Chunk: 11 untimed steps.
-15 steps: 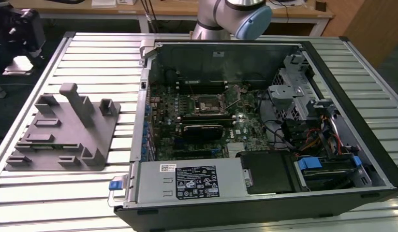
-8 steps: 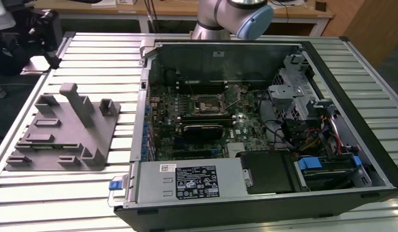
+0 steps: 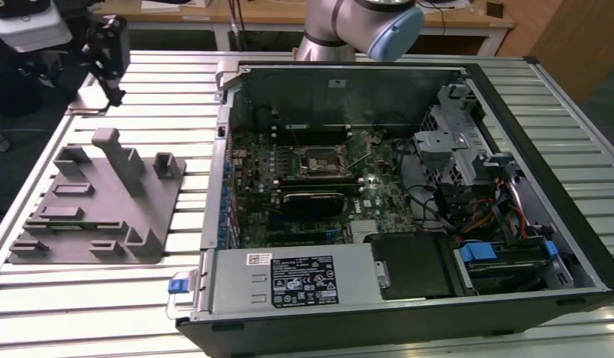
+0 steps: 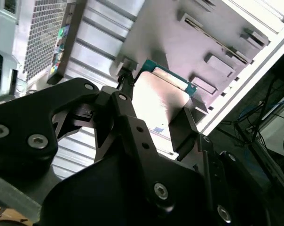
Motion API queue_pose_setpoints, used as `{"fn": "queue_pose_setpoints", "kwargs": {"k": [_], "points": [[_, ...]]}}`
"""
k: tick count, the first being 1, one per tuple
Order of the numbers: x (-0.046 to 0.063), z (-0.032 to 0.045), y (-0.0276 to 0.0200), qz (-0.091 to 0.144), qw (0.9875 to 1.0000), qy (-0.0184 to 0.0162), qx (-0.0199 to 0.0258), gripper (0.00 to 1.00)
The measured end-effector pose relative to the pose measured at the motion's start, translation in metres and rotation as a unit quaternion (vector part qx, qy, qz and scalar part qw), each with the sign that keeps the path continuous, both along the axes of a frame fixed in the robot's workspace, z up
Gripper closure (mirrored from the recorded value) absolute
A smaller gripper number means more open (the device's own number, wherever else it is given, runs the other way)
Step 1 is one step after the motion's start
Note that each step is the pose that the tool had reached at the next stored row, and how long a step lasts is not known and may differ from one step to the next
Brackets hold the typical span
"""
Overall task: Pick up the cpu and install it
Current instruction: 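Pick up the cpu and move it towards the insertion slot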
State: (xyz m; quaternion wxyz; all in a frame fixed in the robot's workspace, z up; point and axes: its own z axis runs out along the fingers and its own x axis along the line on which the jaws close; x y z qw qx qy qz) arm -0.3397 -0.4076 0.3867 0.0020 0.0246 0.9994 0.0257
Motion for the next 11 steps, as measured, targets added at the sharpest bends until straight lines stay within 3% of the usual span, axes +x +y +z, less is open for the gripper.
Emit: {"fn": "queue_pose_setpoints", "kwargs": {"k": [11], "points": [[0.050, 0.0000, 0.0000, 0.000, 1.0000, 0.0000, 0.0000, 0.45]]}}
